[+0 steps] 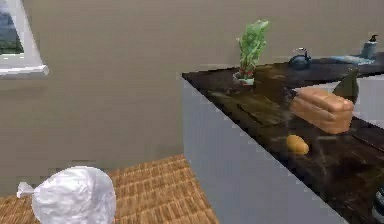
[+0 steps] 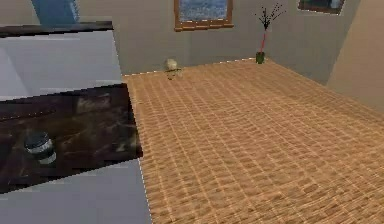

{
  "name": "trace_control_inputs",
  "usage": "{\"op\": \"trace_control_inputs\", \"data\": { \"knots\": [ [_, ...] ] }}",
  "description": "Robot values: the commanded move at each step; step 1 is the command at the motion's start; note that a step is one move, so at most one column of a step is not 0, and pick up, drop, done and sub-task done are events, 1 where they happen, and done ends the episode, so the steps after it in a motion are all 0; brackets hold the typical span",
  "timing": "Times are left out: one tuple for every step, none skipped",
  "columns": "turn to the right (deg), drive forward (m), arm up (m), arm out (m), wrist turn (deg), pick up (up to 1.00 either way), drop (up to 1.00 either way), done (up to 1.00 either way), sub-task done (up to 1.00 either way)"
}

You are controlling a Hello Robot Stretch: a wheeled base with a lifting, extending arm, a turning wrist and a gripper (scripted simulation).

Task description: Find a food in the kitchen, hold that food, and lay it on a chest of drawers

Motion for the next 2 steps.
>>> {"op": "trace_control_inputs", "data": {
  "knots": [
    [-45.0, 0.0, 0.0, 0.0, 0.0, 0.0, 0.0, 0.0, 0.0],
    [-15.0, 0.0, 0.0, 0.0, 0.0, 0.0, 0.0, 0.0, 0.0]
  ]
}}
